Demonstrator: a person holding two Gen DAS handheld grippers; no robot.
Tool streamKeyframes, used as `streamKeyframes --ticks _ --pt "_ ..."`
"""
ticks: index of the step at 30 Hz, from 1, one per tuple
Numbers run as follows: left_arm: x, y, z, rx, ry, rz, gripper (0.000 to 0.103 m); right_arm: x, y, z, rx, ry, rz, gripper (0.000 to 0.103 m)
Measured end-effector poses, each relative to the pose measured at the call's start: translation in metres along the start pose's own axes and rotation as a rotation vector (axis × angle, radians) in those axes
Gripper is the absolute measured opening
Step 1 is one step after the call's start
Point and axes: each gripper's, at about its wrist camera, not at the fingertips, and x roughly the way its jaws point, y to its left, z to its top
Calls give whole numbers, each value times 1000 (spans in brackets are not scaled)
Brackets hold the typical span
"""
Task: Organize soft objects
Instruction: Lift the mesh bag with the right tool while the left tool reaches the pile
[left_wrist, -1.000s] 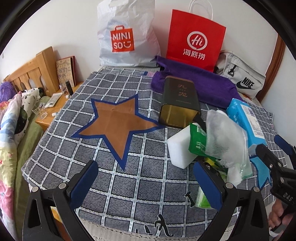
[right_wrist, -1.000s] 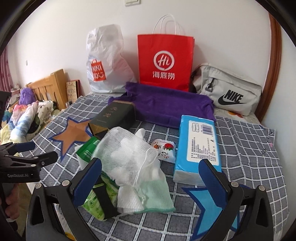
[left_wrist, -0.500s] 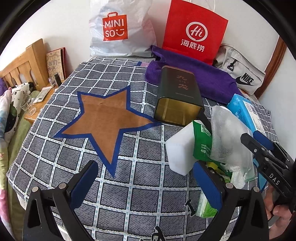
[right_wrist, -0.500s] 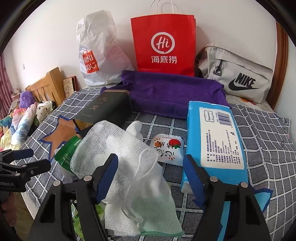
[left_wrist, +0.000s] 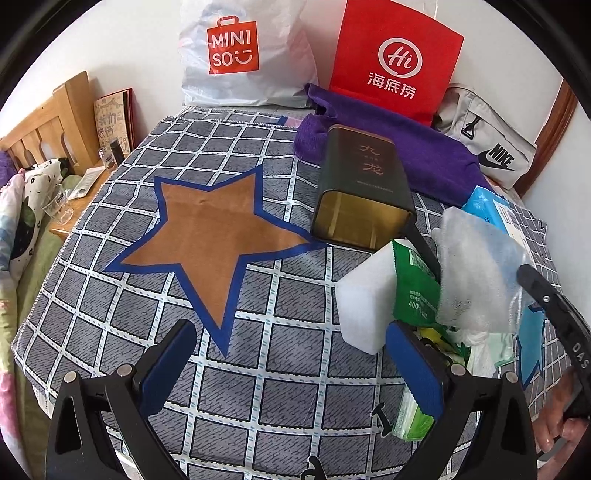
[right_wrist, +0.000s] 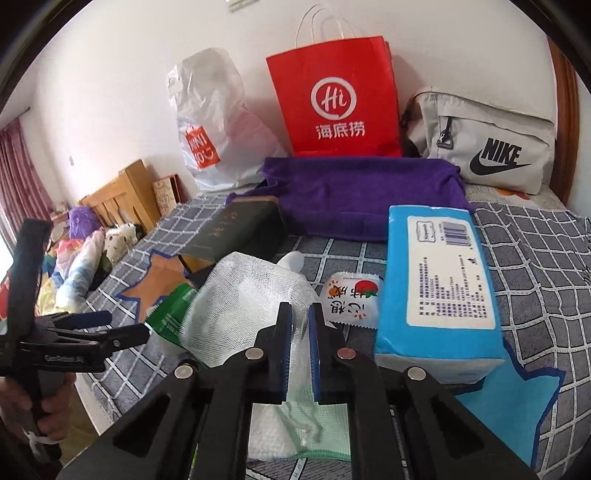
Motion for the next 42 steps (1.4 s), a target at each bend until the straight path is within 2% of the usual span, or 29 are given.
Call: streamKeyframes --ticks 3,7,14,21,25,27,28,29,32,35,42 --pt "-2 -2 1 3 0 -7 103 -18 -5 2 4 -29 3 7" --pt "-7 -9 1 6 -7 -31 103 -42 -17 -1 -3 -47 -49 7" --pt "-12 -31 -2 50 -12 -45 103 -75 -53 -27 19 -5 -142 7" --pt "-14 -50 -18 99 32 -54 103 -75 -80 -64 3 78 -225 8" --pt "-13 -60 -31 135 62 -30 103 -65 -93 -77 37 111 -262 14" --pt "-14 -63 -40 154 78 -39 103 -64 -94 -81 40 118 -265 33" --pt "-14 -65 -43 163 82 -40 103 -64 -94 -82 40 117 -267 55" --pt "-15 -67 -46 173 83 -35 103 -66 -93 -83 39 105 -269 70" --pt "-16 -73 -54 201 81 -45 103 -72 -86 -85 45 53 -248 85" --pt "-15 -80 -59 218 98 -91 103 -63 -77 -85 43 70 -210 90" --pt "5 -90 -69 276 136 -70 103 -30 -64 -91 22 163 -248 91"
